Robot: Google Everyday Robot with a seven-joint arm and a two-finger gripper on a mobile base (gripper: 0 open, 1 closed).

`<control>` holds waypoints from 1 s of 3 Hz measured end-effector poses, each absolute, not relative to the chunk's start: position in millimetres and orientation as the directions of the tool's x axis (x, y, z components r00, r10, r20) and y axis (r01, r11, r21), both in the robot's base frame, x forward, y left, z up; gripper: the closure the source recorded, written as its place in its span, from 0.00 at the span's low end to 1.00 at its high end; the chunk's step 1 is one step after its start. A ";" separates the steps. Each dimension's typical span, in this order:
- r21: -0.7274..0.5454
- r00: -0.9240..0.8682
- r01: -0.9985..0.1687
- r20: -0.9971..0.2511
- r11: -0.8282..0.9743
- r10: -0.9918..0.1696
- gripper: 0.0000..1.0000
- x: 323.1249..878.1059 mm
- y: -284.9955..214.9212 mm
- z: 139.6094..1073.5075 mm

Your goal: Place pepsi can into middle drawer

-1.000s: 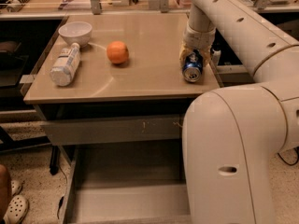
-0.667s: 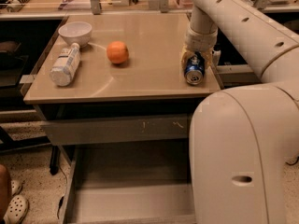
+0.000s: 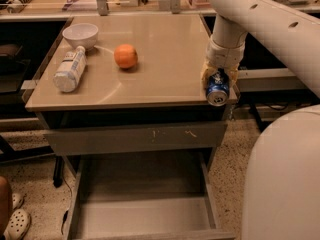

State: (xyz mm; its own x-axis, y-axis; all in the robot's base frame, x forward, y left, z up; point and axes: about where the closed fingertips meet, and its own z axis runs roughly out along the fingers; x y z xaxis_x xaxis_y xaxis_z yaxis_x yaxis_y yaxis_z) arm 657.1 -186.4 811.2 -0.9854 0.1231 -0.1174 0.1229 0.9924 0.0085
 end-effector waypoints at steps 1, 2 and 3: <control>0.008 -0.985 0.123 -0.118 0.992 0.123 1.00 657.1 -186.4 811.2; 0.005 -0.987 0.139 -0.080 0.990 0.139 1.00 634.1 -190.9 812.7; 0.007 -0.982 0.185 -0.039 0.983 0.185 1.00 596.0 -193.3 810.6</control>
Offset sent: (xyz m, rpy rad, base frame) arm -0.0599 -0.0115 0.0084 0.0012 0.0982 -0.0407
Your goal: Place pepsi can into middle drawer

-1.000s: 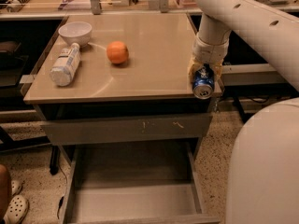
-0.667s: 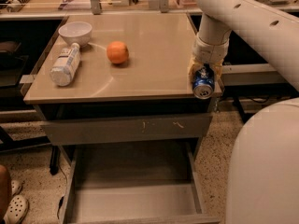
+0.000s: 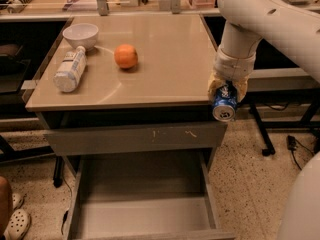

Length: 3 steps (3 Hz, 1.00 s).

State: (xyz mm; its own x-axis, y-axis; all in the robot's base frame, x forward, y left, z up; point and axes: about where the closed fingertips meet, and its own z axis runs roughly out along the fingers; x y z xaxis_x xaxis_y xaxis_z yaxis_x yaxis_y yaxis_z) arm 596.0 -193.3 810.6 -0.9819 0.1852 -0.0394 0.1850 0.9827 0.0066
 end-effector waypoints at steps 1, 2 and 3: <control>0.007 -0.982 0.185 -0.039 0.983 0.185 1.00 595.9 -193.2 810.6; 0.014 -0.983 0.183 -0.030 0.983 0.183 1.00 591.1 -191.1 810.8; 0.077 -0.983 0.185 0.011 0.980 0.185 1.00 560.1 -178.3 808.8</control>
Offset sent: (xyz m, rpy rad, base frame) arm -0.0707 0.0277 -0.0177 0.1197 0.1181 0.0295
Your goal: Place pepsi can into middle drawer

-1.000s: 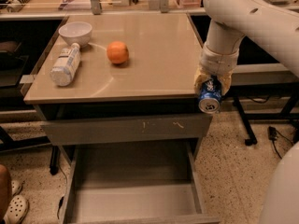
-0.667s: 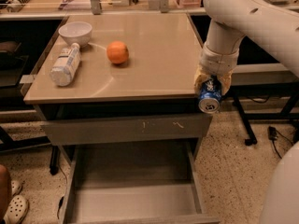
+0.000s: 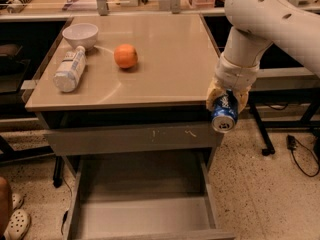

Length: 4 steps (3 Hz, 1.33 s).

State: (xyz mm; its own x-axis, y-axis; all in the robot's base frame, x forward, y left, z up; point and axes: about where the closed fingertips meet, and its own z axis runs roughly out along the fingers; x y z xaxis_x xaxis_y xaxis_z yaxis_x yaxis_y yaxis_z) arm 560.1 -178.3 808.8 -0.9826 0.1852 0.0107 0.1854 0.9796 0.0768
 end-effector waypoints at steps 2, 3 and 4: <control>0.173 -0.975 0.189 0.149 0.967 0.164 1.00 486.4 -149.7 773.4; 0.173 -0.974 0.189 0.160 0.967 0.162 1.00 483.1 -148.8 769.7; 0.182 -0.973 0.174 0.181 0.968 0.141 1.00 477.7 -144.2 763.8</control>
Offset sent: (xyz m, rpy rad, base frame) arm -0.1131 0.0461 -0.0580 0.2040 0.1813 0.0169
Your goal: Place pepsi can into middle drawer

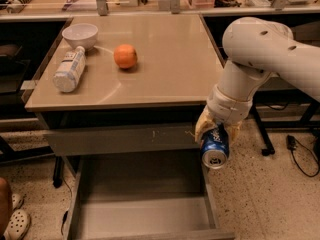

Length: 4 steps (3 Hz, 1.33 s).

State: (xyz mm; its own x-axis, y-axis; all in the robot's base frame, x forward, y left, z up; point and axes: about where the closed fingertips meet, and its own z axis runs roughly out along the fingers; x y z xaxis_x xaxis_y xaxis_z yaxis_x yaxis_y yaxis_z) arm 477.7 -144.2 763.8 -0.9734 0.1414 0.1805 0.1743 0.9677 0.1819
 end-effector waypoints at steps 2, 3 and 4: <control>0.280 -0.951 0.173 0.297 0.944 0.086 1.00 437.3 -86.0 702.6; 0.298 -0.937 0.211 0.332 0.931 0.106 1.00 430.4 -67.2 668.5; 0.298 -0.937 0.211 0.332 0.931 0.106 1.00 430.4 -67.2 668.5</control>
Offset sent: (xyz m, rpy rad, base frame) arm -0.0593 0.0945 -0.1043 0.1980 0.1782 0.0299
